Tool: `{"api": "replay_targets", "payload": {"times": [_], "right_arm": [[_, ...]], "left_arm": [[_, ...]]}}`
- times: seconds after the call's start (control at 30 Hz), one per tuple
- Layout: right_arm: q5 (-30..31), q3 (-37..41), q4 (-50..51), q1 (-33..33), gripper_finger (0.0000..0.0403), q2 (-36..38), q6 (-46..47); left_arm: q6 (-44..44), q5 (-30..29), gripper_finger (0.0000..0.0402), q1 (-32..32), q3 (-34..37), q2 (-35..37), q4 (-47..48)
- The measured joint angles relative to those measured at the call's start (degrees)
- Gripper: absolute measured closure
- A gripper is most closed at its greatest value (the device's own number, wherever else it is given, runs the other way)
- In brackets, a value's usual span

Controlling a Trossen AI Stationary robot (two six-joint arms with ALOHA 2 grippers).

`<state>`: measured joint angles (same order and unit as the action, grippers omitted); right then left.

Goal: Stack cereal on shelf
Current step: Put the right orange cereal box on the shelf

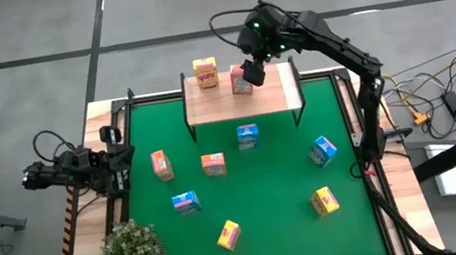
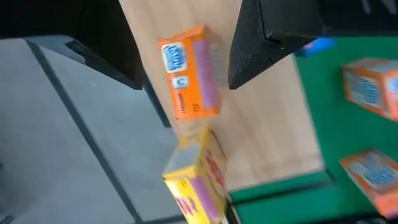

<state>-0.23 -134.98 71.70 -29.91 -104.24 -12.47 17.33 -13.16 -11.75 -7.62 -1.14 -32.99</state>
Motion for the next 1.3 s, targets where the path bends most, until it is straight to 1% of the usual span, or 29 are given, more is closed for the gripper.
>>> {"api": "replay_targets", "payload": {"times": [0.17, 0.3, 0.4, 0.5, 0.57, 0.63, 0.73, 0.83, 0.9, 1.07, 1.2, 1.3], "right_arm": [[0.0, 0.0, 0.3, 4.2, 0.0202, 2.6, 3.5], [0.8, 0.5, 0.8, 9.2, 0.0237, 3.7, 5.5], [5.8, 2.1, 1.1, 13.9, 0.0271, 4.0, 6.3], [11.5, 6.0, 1.1, 18.3, 0.0306, 4.5, 6.6], [13.5, 9.6, 0.3, 20.7, 0.0328, 5.2, 7.4], [13.8, 13.9, -2.0, 22.4, 0.0347, 6.2, 8.4], [15.3, 21.8, -8.1, 24.0, 0.0372, 8.3, 8.8], [19.1, 29.8, -14.9, 24.8, 0.0389, 10.7, 8.4], [21.5, 35.1, -19.5, 24.7, 0.0393, 12.5, 8.1], [23.4, 48.6, -37.3, 23.0, 0.0394, 15.8, 5.6], [24.7, 58.0, -53.2, 20.9, 0.0394, 16.1, 2.3], [24.9, 62.5, -61.5, 18.7, 0.0394, 15.4, 0.9]], "left_arm": [[0.0, 0.0, 0.0402, 0.0, -0.1, 0.0, 0.0], [-0.1, 0.0, 0.0402, 0.0, -0.1, 0.0, 0.0], [-1.1, 0.0, 0.0402, 0.0, -0.1, 0.0, 0.0], [-1.4, 0.1, 0.0402, 0.0, -0.1, 0.0, 0.0], [-1.5, 0.3, 0.0402, 0.0, -0.1, 0.0, 0.0], [-1.5, 0.3, 0.0402, 0.0, -0.1, 0.0, 0.0], [-1.5, 0.3, 0.0402, 0.0, -0.1, 0.0, 0.0], [-1.6, 0.3, 0.0402, 0.0, -0.1, 0.0, -0.1], [-1.6, 0.3, 0.0402, 0.0, -0.1, 0.0, -0.3], [-1.6, 0.3, 0.0402, 0.0, -0.1, 0.0, -0.8], [-1.5, 0.3, 0.0402, 0.0, -0.1, 0.0, -1.1], [-1.6, 0.3, 0.0402, 0.0, -0.1, 0.0, -1.1]]}}
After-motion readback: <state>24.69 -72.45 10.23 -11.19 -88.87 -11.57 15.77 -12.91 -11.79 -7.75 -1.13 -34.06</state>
